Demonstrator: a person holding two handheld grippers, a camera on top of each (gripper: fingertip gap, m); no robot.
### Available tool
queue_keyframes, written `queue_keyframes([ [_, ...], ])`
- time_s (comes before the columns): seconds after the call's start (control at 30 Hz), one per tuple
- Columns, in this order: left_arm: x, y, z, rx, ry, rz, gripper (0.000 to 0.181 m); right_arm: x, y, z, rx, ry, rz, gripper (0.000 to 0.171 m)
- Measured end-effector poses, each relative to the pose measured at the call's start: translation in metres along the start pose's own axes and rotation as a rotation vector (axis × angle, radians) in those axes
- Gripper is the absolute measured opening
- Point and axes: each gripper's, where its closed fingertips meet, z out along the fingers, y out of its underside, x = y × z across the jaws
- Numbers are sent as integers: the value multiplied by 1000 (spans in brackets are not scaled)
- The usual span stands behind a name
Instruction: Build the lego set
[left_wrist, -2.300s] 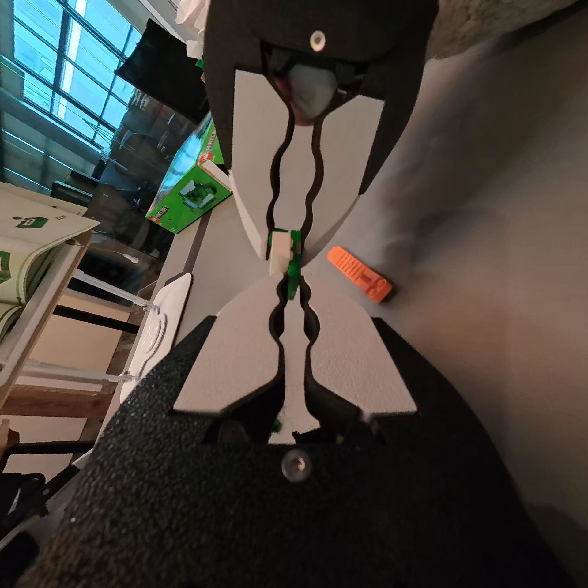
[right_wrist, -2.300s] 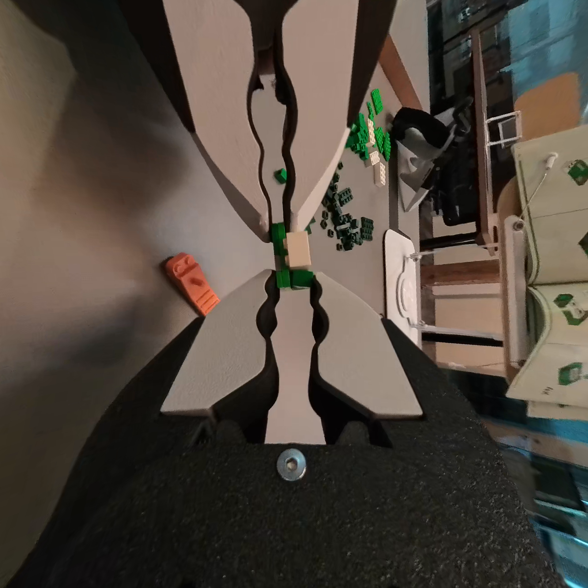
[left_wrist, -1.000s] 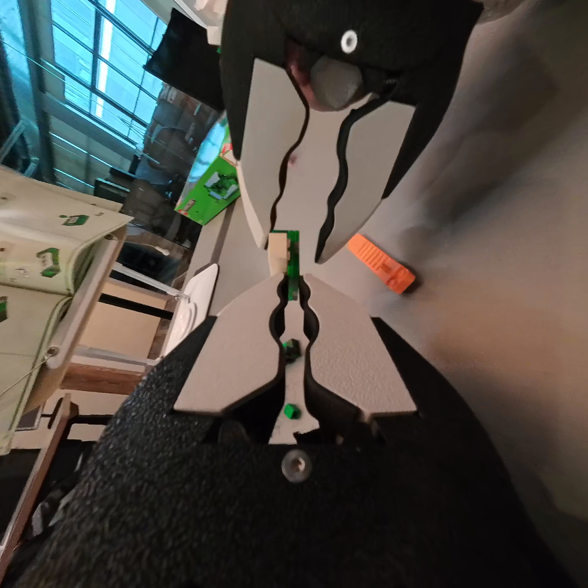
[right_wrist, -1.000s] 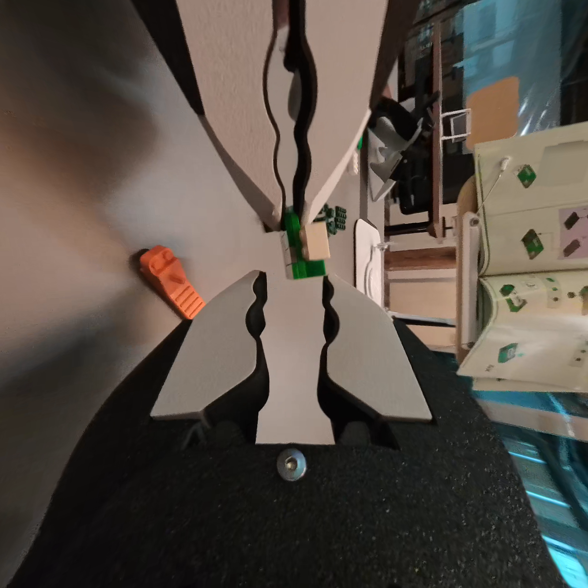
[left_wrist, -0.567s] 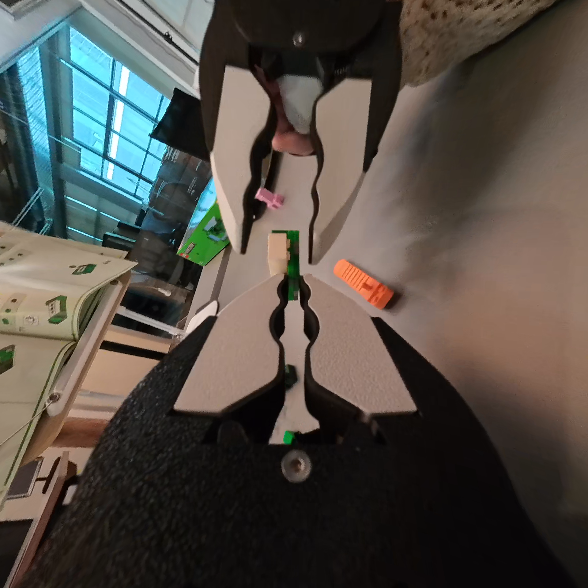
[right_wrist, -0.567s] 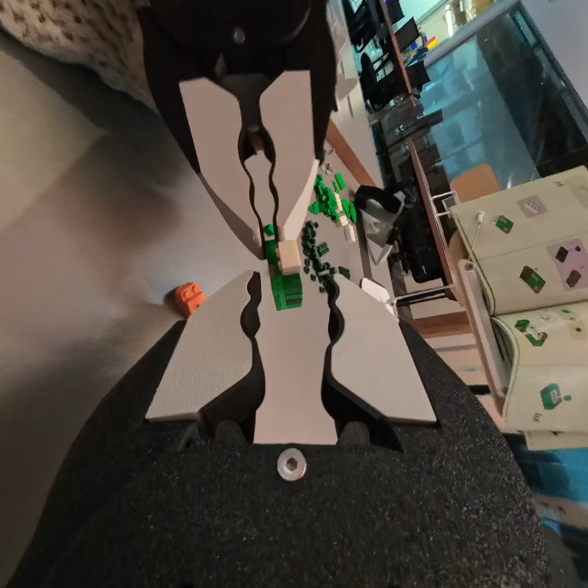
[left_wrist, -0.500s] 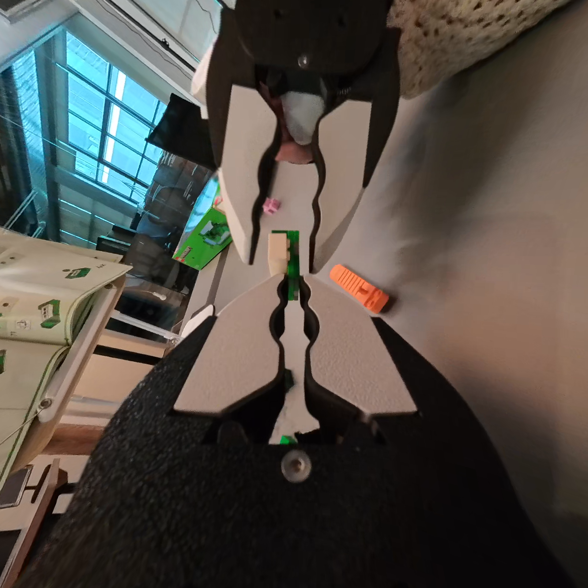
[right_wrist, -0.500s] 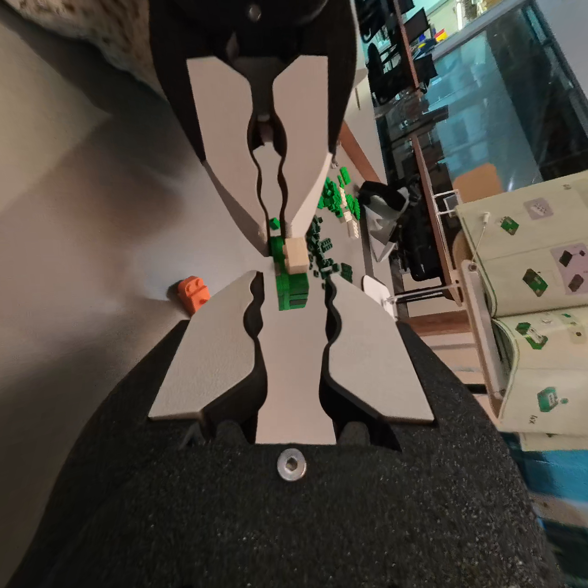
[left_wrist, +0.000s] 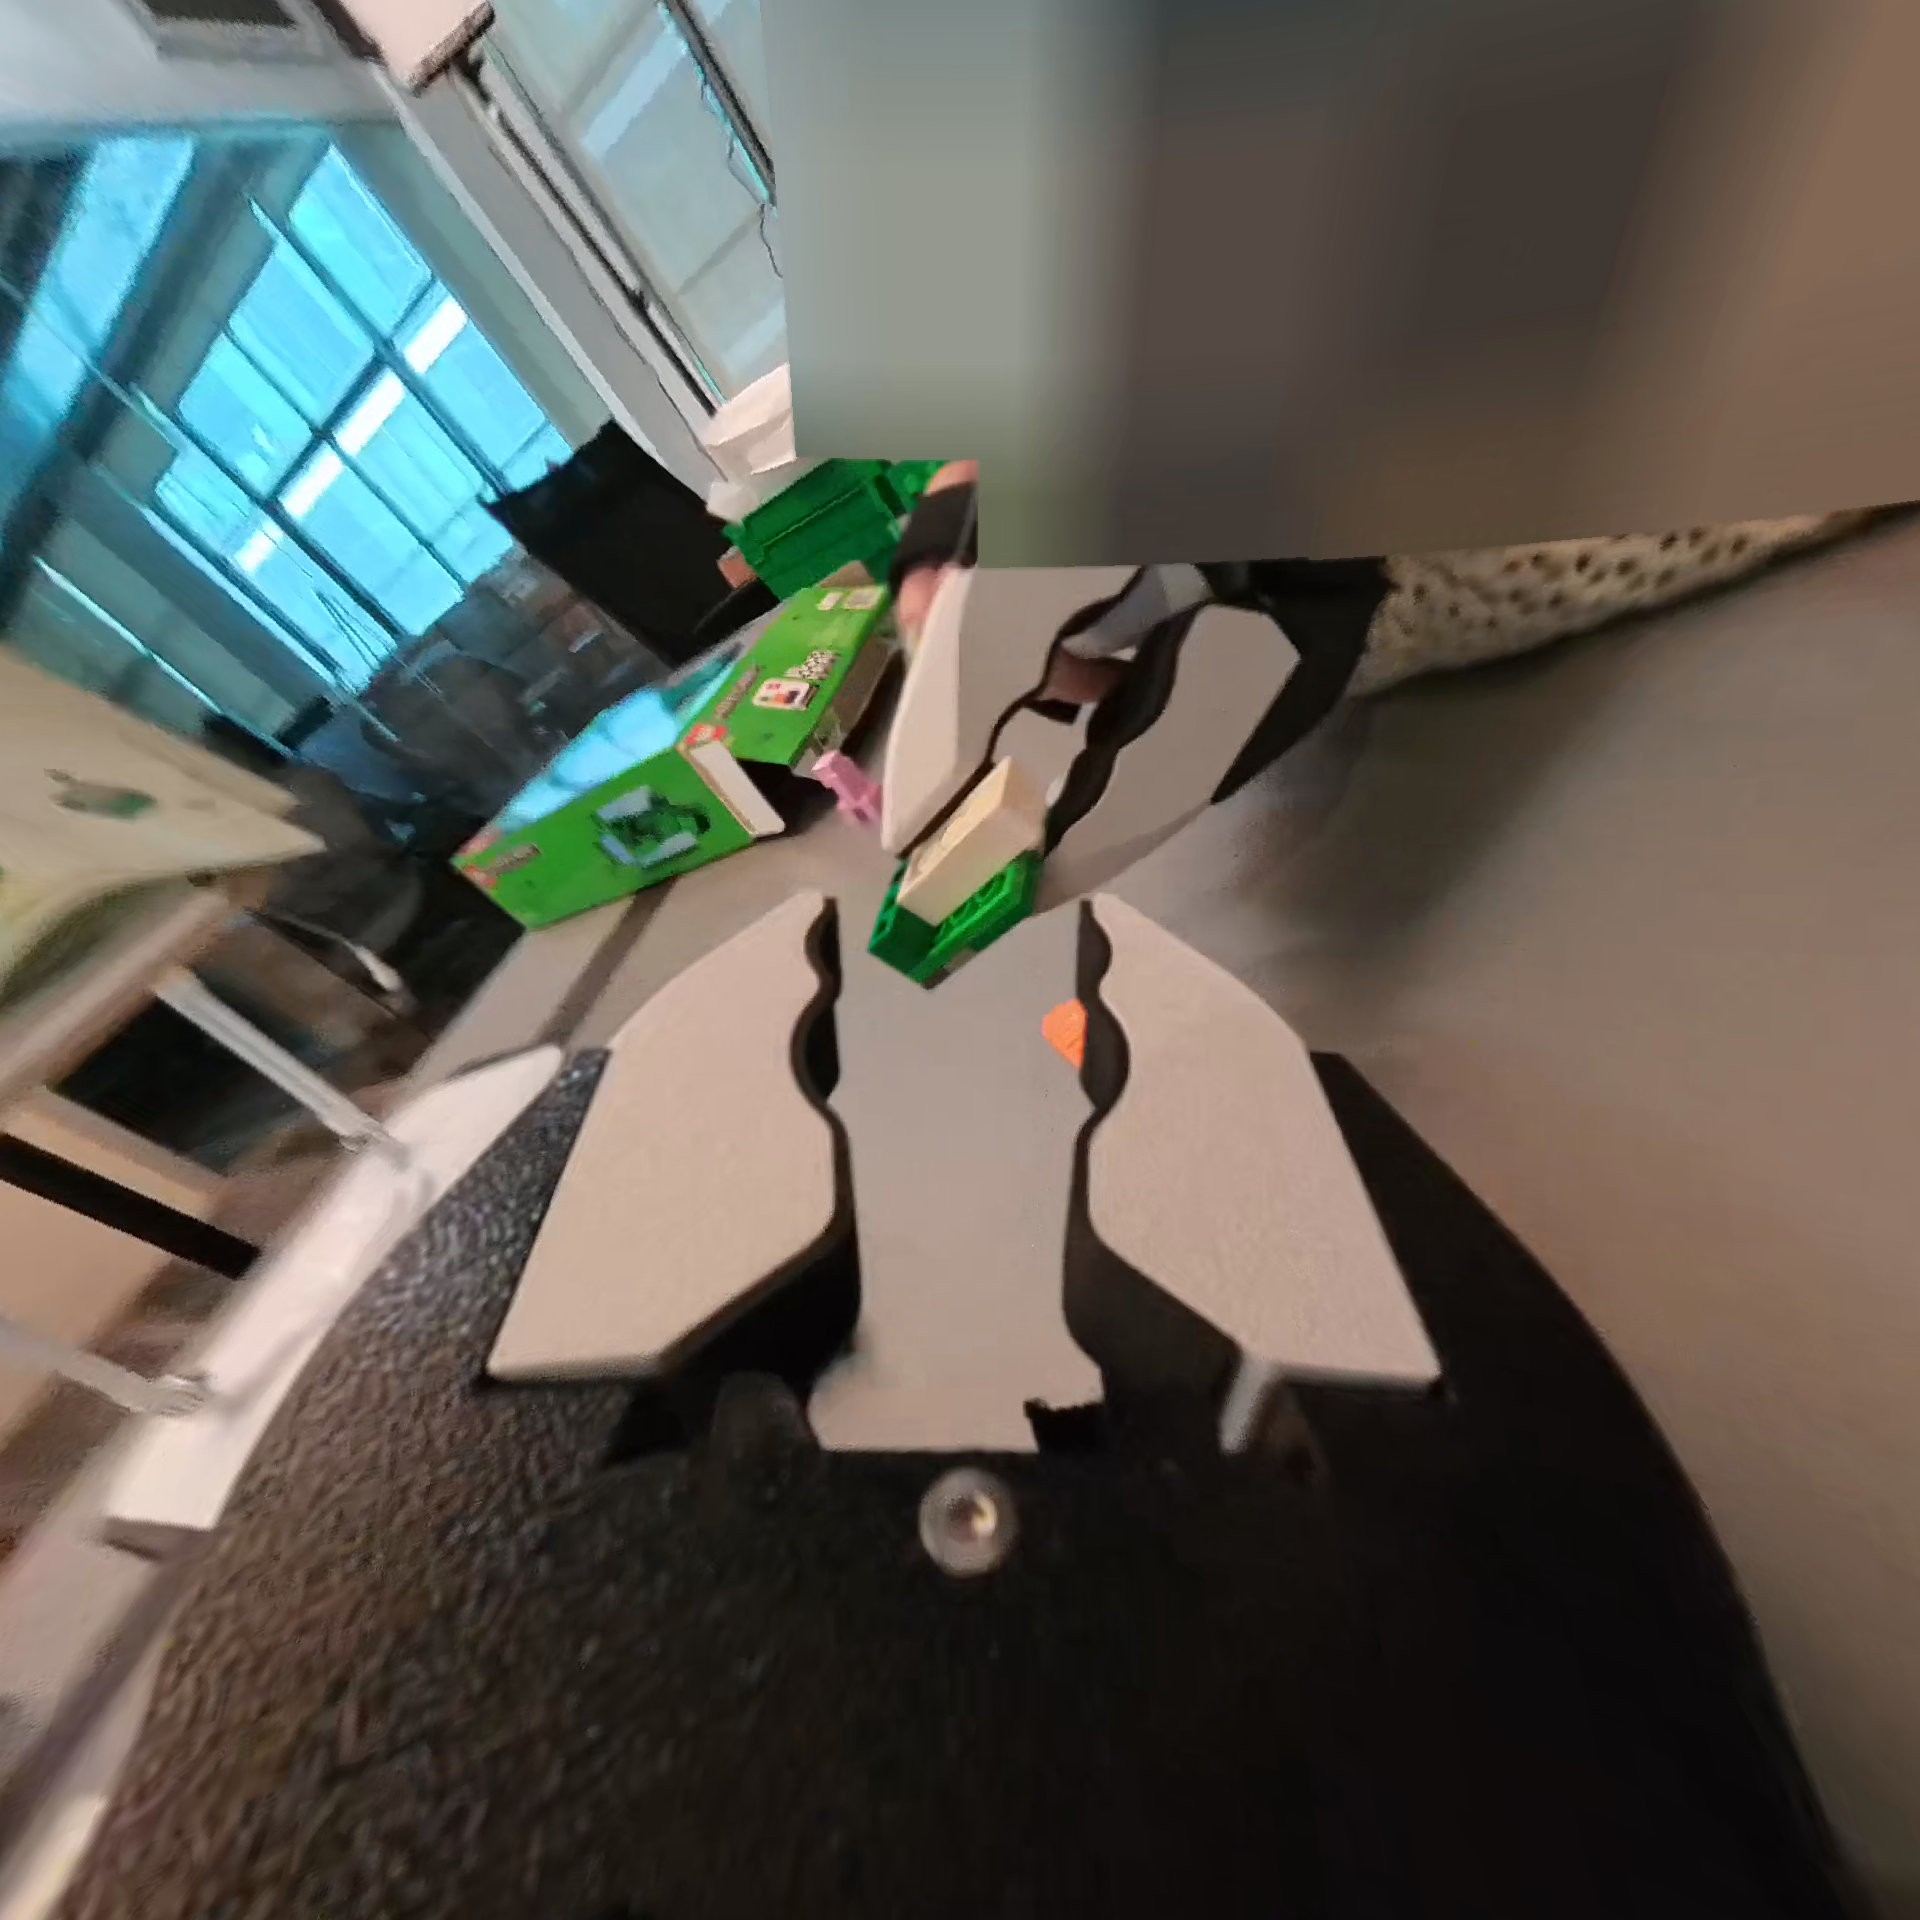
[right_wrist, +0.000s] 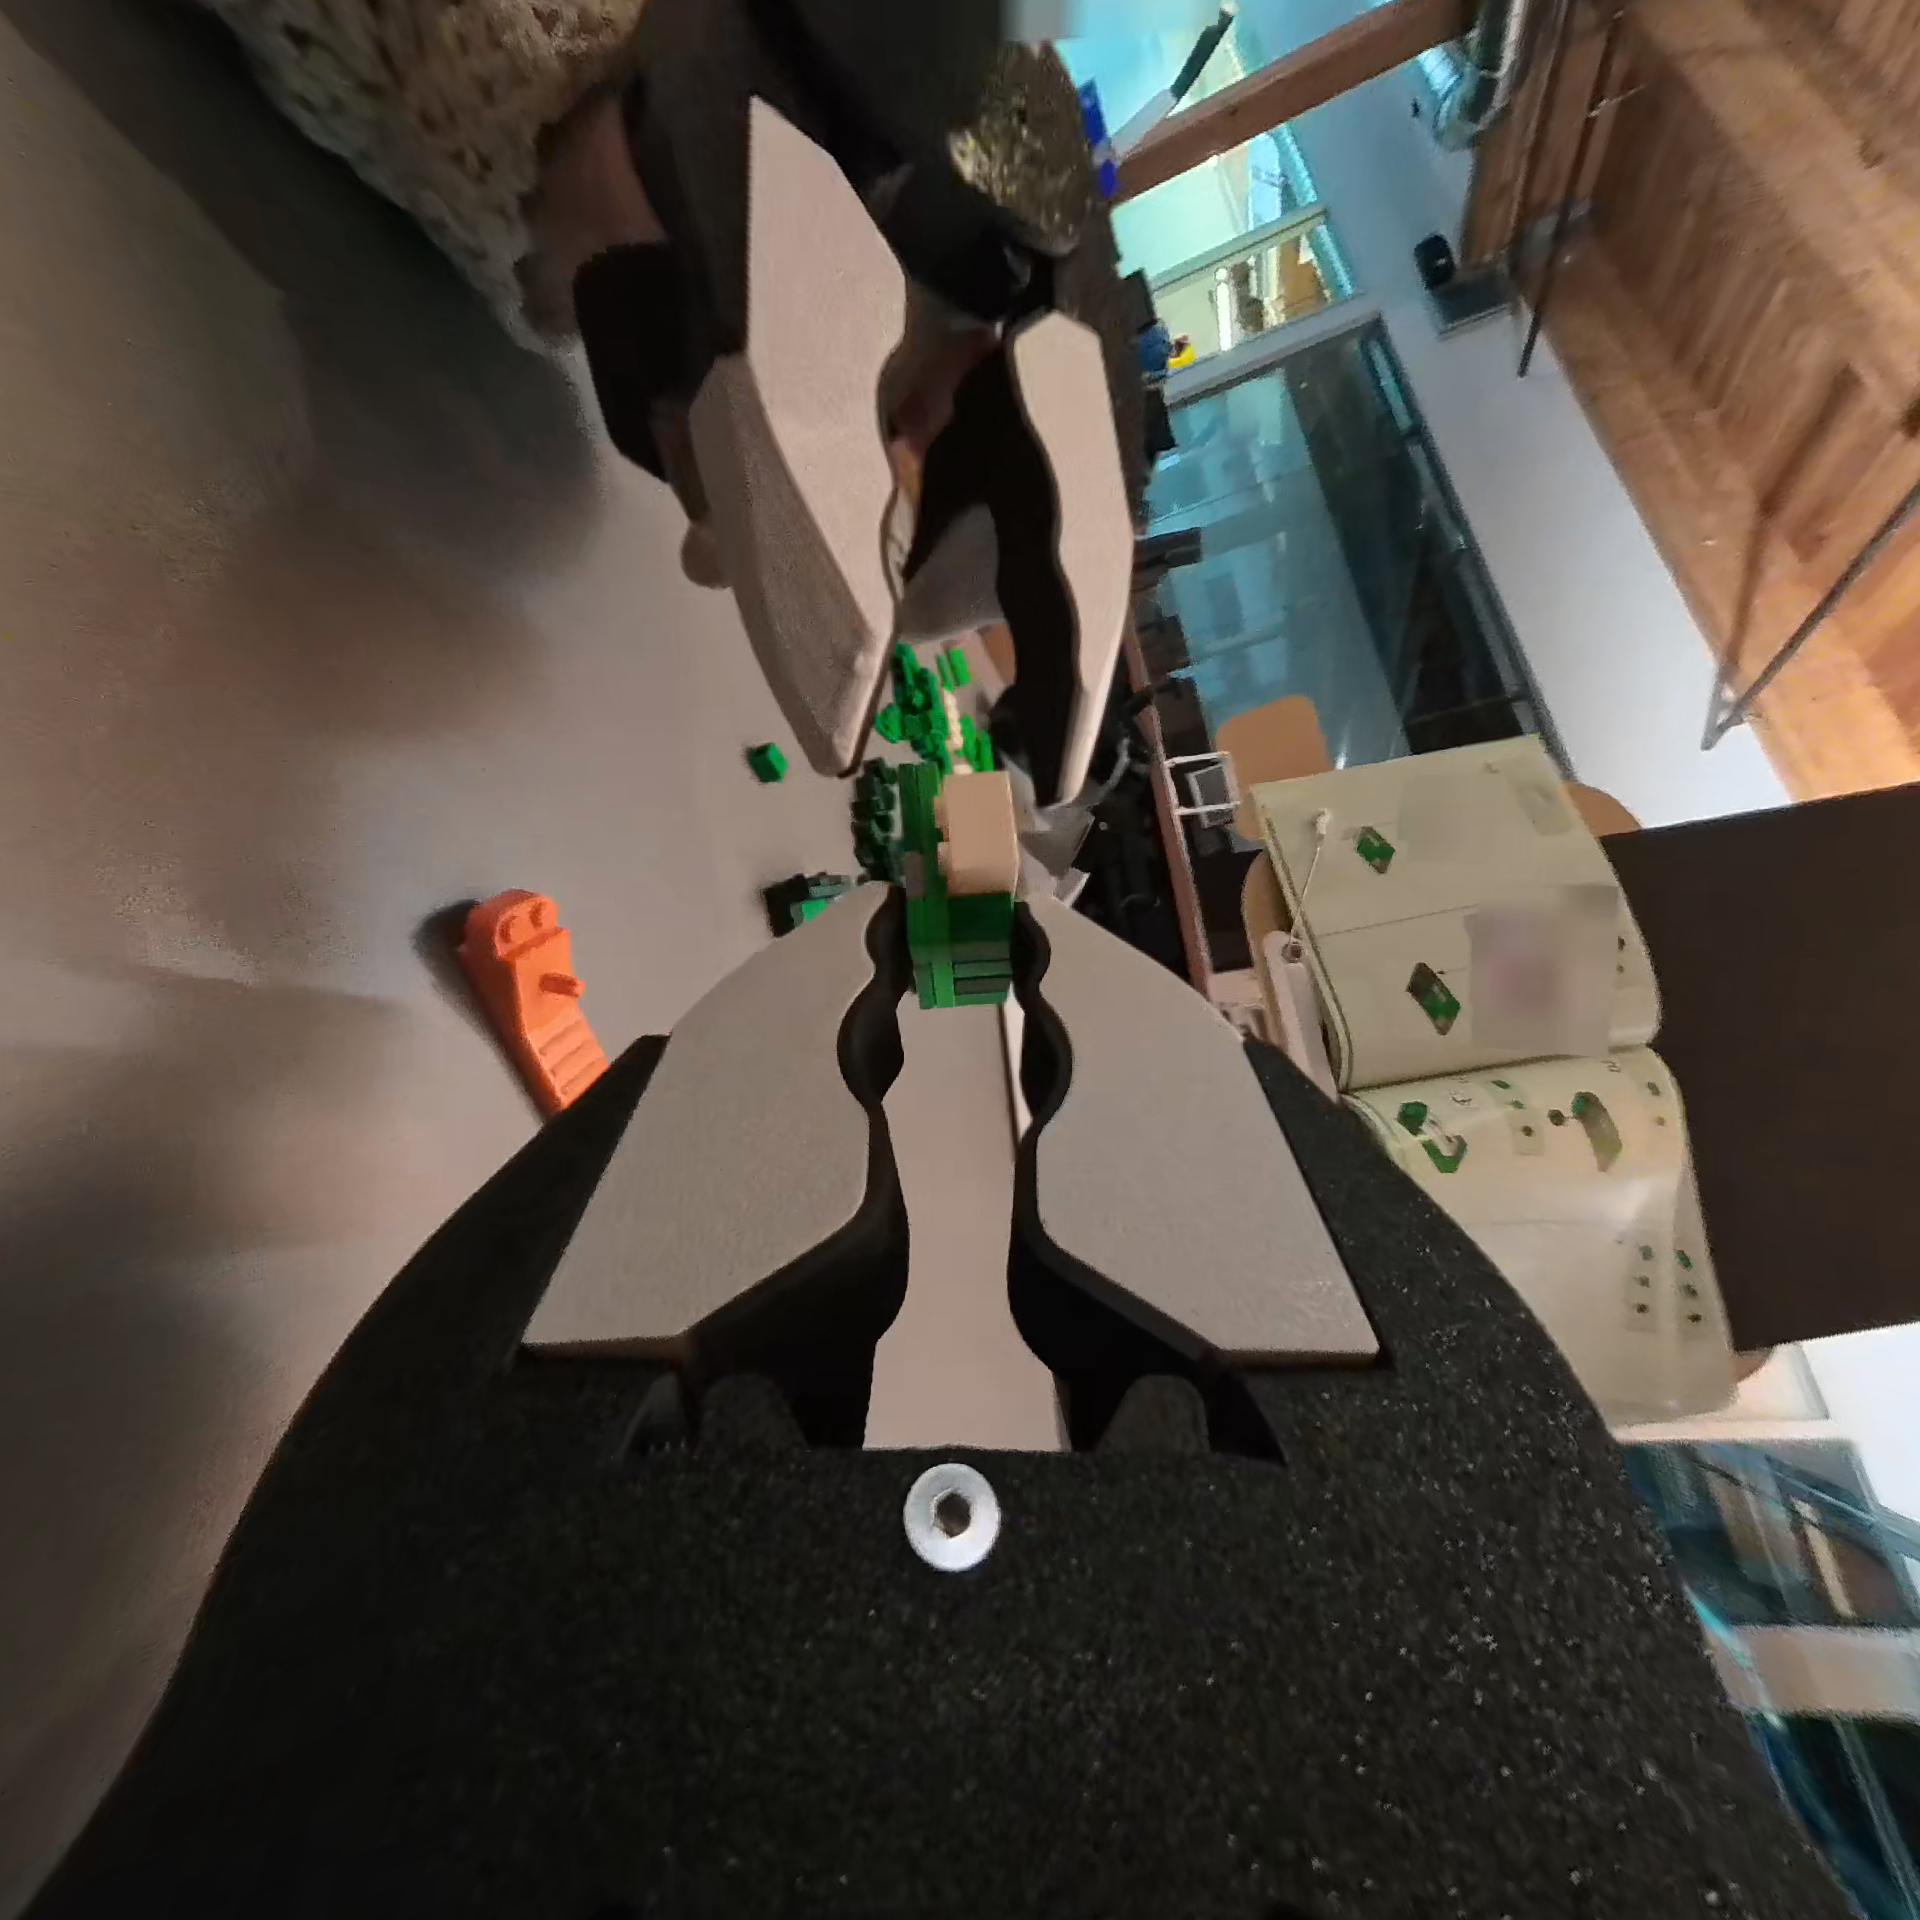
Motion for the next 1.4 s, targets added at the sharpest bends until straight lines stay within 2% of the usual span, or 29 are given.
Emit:
queue_keyframes([
  [0.23,-3,3,3,38,120,-405,50,6,-8,-1,20,102,-133,18],
  [0.37,4,-1,3,66,223,-531,37,1,-9,-1,22,98,-151,18],
  [0.53,5,0,3,66,227,-535,35,-1,-14,-3,27,99,-148,18],
  [0.63,6,2,5,52,229,-534,40,-2,-18,-4,30,103,-141,18],
  [0.67,7,2,5,48,239,-537,35,-3,-19,-5,29,99,-137,18],
  [1.07,6,-3,3,97,245,-556,34,-7,-29,-7,26,112,-160,18],
  [1.17,2,-3,2,90,204,-520,34,-2,-25,-7,11,141,-147,20],
  [1.23,-7,-1,-1,95,145,-495,34,4,-21,-8,-1,173,-127,34],
  [1.3,-19,-1,-7,116,69,-466,34,11,-20,-8,-2,176,-35,40],
  [1.4,-39,1,-19,129,-79,-366,33,20,-3,-12,31,199,156,38],
])
